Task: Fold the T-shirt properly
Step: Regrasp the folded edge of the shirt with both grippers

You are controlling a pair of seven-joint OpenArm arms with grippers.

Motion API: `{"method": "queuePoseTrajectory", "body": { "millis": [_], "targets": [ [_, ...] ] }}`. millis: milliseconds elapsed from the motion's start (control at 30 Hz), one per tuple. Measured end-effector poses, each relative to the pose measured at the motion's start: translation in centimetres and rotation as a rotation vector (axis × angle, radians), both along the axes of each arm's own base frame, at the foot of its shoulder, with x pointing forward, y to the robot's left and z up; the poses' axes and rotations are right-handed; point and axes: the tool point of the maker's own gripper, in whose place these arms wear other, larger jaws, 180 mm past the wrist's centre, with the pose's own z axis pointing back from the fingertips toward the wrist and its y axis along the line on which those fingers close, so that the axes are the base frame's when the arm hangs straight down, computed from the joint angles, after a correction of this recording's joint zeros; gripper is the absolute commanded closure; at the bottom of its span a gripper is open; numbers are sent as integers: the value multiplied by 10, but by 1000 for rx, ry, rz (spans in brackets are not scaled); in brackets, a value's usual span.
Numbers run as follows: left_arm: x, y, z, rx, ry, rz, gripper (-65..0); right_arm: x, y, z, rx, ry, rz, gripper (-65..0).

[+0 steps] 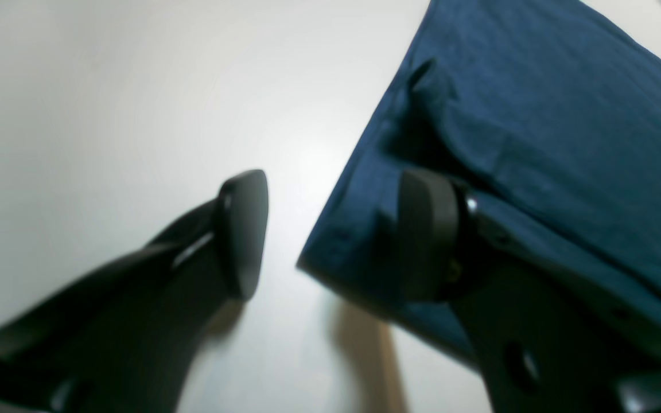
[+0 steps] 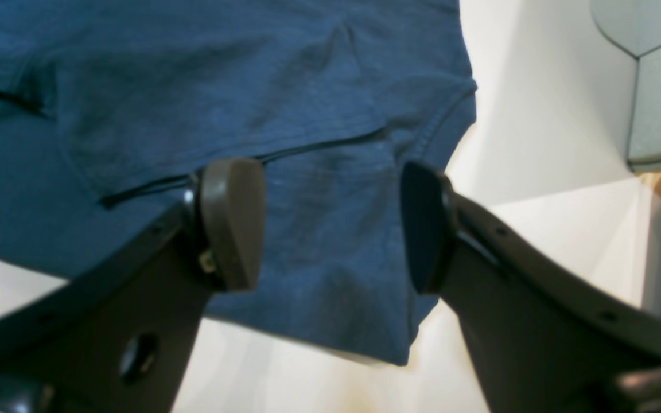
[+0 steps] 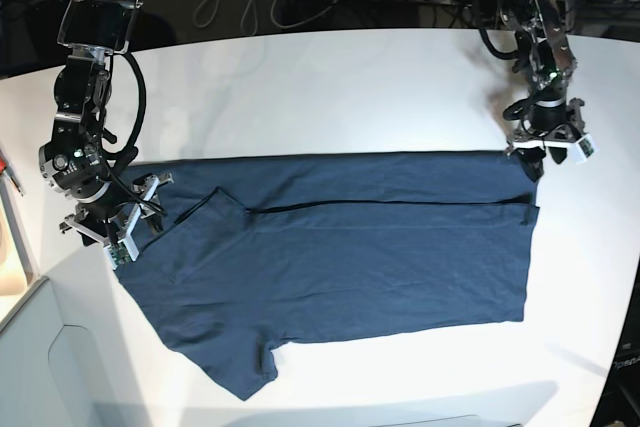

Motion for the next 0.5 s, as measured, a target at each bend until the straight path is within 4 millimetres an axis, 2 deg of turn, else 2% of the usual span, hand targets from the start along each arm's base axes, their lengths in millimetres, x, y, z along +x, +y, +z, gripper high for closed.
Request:
{"method": "queuePoseTrajectory", "body": {
  "millis": [167,333,367,500],
  "targets": [
    [1,-9,-10,-2,10,-21,-329,-1,-20,5,2,-14,-57,-365],
    [3,-17,-14,-11,14,-39,-212,-3,-41,6,17,-26,-122,-365],
    [4,-18,-14,-11,14,-45,-188,-4,-45,2,29,-19,-136,-365],
    [4,-20,-15,-13,15,-49,-100,-18,-66,-37,76,74,-210,-365]
  ]
}}
